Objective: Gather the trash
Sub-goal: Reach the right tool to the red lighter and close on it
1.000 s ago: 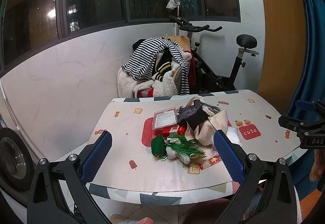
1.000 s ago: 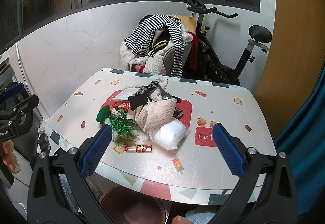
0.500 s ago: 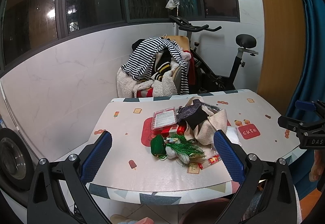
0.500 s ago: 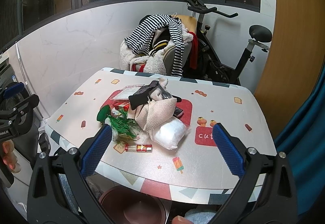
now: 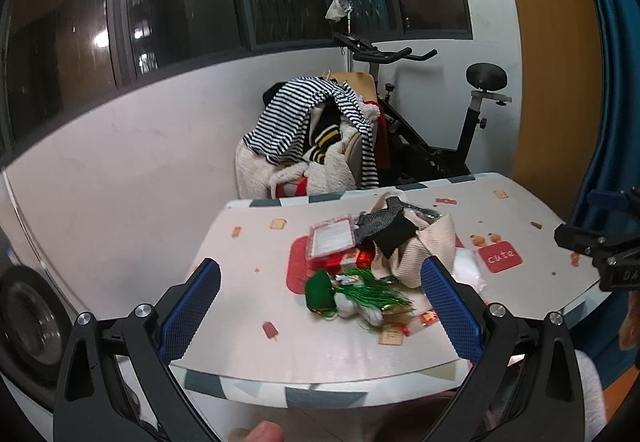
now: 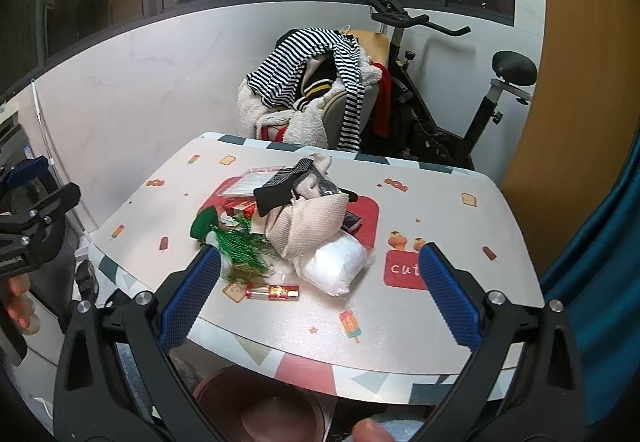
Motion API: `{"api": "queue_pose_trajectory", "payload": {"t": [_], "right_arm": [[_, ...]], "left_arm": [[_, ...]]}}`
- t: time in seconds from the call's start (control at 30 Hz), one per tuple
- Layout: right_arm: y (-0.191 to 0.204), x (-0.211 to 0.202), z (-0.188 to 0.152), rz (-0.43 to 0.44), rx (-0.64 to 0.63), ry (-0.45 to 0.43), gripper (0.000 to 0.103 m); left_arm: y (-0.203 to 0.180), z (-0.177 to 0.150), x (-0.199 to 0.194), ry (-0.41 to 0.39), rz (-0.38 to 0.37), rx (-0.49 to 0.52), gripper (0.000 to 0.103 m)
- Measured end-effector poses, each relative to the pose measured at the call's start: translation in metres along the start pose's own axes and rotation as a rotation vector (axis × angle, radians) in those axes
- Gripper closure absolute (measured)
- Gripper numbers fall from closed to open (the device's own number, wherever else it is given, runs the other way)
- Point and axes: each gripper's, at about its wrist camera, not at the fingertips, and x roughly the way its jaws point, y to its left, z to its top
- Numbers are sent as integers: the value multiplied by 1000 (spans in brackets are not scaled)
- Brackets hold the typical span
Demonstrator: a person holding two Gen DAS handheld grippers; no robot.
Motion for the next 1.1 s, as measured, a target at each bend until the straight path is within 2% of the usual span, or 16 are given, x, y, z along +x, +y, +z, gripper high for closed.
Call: {"api": "queue_pose_trajectory", "payload": {"t": [0.13,0.23,0.5,0.67,0.83,1.1], "right_arm": [[-1,4,1,30,11,4,6],[-2,13,-4,68,19,15,6],[-11,53,-27,74,58,84,6],[-15,88,-49,76,78,190,6],[-10,104,-62,33,30,206,6],[-17,117,-68,-18,40,213,6]], "left_arm": [[-2,-4,7,14,-54,-2,5],[-1,-9,15,19,-38,-4,5],[-1,-38,60,101,-41,25,5],[0,-60,91,176,-52,34,5],[4,-70,109,206,-40,1,5],[6,-74,120,215,-30,-13,5]]}}
